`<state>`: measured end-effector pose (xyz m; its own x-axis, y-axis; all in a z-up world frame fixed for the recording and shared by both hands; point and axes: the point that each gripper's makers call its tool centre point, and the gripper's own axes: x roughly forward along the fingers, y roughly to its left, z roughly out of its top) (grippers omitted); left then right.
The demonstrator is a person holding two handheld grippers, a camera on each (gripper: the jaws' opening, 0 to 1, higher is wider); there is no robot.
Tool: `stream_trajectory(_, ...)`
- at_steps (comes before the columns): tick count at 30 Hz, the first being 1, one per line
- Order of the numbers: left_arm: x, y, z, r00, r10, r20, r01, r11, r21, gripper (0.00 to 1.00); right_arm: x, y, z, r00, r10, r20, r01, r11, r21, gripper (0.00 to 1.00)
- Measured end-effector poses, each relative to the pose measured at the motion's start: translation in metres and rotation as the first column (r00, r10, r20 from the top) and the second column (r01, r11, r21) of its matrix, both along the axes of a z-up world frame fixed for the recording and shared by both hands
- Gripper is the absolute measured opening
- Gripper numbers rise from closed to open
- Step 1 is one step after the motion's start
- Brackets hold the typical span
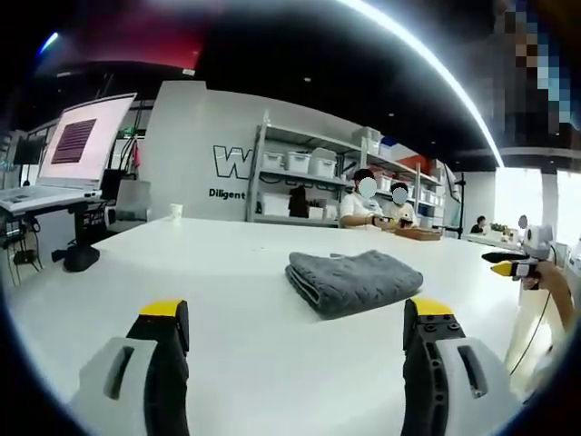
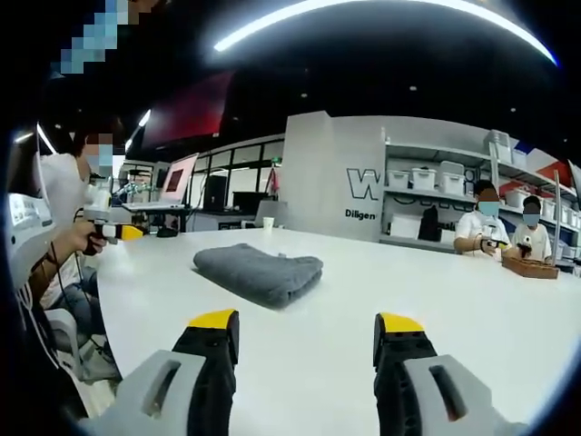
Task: Open the folded towel by lifting each exposed corner and separating the folded layers until the towel lies flat within the target outline without major curled edges
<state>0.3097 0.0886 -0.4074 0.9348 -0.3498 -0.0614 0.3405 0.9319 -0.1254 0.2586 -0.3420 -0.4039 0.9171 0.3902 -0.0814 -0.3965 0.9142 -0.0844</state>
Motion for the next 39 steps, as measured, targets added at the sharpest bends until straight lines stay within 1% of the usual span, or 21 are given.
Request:
stream_trajectory(5, 0.000, 0.000, 0.000, 1.000, 0.002, 0.000, -0.002, 1.000, -0.002, 0.96, 0.000, 0.001, -0.002, 1.000, -0.001, -0.006, 0.001, 1.000, 0.002, 0.56)
stream_trajectory(7, 0.004, -0.001, 0.001, 1.000, -0.008, 0.003, 0.008, 1.000, 0.001, 0.95, 0.003, 0.001, -0.002, 1.000, 0.005, -0.011, -0.005, 1.000, 0.002, 0.55)
stream_trajectory(9, 0.008, -0.002, 0.001, 1.000, -0.019, -0.008, 0.019, 1.000, 0.004, 0.95, 0.007, 0.001, -0.001, 1.000, 0.007, -0.014, -0.007, 1.000, -0.002, 0.55)
stream_trajectory(11, 0.015, -0.004, 0.002, 0.999, -0.037, -0.010, 0.038, 0.999, 0.008, 0.95, 0.013, 0.003, 0.003, 1.000, 0.014, -0.008, -0.014, 1.000, -0.013, 0.54)
stream_trajectory(15, 0.028, -0.009, 0.005, 0.997, -0.070, -0.019, 0.070, 0.997, -0.017, 0.92, 0.025, 0.009, 0.010, 0.999, 0.038, 0.003, -0.038, 0.999, -0.025, 0.53)
stream_trajectory(18, 0.040, -0.015, 0.007, 0.995, -0.095, -0.028, 0.095, 0.995, -0.013, 0.90, 0.038, 0.017, 0.014, 0.998, 0.061, 0.002, -0.061, 0.997, -0.036, 0.51)
stream_trajectory(20, 0.050, -0.023, 0.008, 0.992, -0.125, -0.030, 0.125, 0.992, -0.004, 0.88, 0.045, 0.022, 0.016, 0.997, 0.079, 0.005, -0.079, 0.996, -0.034, 0.51)
stream_trajectory(23, 0.062, -0.031, 0.007, 0.987, -0.157, -0.044, 0.156, 0.987, -0.026, 0.84, 0.056, 0.028, 0.016, 0.996, 0.093, -0.005, -0.094, 0.995, -0.033, 0.49)
stream_trajectory(24, 0.064, -0.032, 0.007, 0.986, -0.161, -0.040, 0.160, 0.987, -0.029, 0.83, 0.060, 0.030, 0.016, 0.995, 0.099, -0.006, -0.099, 0.995, -0.032, 0.48)
stream_trajectory(26, 0.075, -0.036, 0.005, 0.983, -0.174, -0.054, 0.170, 0.984, -0.058, 0.81, 0.066, 0.033, 0.016, 0.994, 0.106, -0.011, -0.106, 0.994, -0.029, 0.47)
stream_trajectory(29, 0.087, -0.040, 0.001, 0.981, -0.183, -0.068, 0.178, 0.982, -0.071, 0.78, 0.075, 0.038, 0.015, 0.993, 0.117, -0.024, -0.118, 0.992, -0.033, 0.46)
stream_trajectory(32, 0.098, -0.044, -0.004, 0.978, -0.193, -0.082, 0.189, 0.980, -0.059, 0.76, 0.085, 0.043, 0.015, 0.991, 0.131, -0.030, -0.133, 0.990, -0.048, 0.45)
stream_trajectory(39, 0.118, -0.056, -0.005, 0.968, -0.228, -0.103, 0.225, 0.973, -0.044, 0.72, 0.108, 0.053, 0.012, 0.988, 0.149, -0.048, -0.152, 0.987, -0.060, 0.43)
